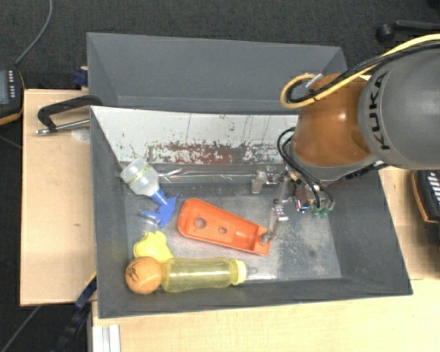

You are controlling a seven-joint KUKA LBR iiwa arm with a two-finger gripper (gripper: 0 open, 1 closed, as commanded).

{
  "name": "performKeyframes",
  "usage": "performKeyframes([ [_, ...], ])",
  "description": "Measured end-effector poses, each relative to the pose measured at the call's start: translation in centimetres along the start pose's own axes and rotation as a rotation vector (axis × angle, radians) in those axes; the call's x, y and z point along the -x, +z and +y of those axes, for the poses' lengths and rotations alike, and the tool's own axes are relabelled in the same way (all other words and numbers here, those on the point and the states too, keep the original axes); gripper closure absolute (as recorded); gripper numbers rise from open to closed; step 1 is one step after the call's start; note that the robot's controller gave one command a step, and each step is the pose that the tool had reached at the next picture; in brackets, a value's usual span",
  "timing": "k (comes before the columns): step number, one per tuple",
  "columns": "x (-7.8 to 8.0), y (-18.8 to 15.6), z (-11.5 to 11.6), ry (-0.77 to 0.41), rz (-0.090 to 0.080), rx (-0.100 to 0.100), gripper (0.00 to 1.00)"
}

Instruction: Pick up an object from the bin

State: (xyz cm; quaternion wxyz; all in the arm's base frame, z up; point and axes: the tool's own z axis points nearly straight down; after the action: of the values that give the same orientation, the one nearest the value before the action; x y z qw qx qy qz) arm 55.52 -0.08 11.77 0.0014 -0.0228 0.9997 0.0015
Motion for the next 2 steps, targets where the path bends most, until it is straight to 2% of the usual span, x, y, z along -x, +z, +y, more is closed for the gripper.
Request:
performKeyframes([
  [1,-1.8,4.8,2.5,0.138,0.003,0.001,0.0],
  [2,-1.6,4.7,3.9,-0.048,-0.002,0.002,1.0],
])
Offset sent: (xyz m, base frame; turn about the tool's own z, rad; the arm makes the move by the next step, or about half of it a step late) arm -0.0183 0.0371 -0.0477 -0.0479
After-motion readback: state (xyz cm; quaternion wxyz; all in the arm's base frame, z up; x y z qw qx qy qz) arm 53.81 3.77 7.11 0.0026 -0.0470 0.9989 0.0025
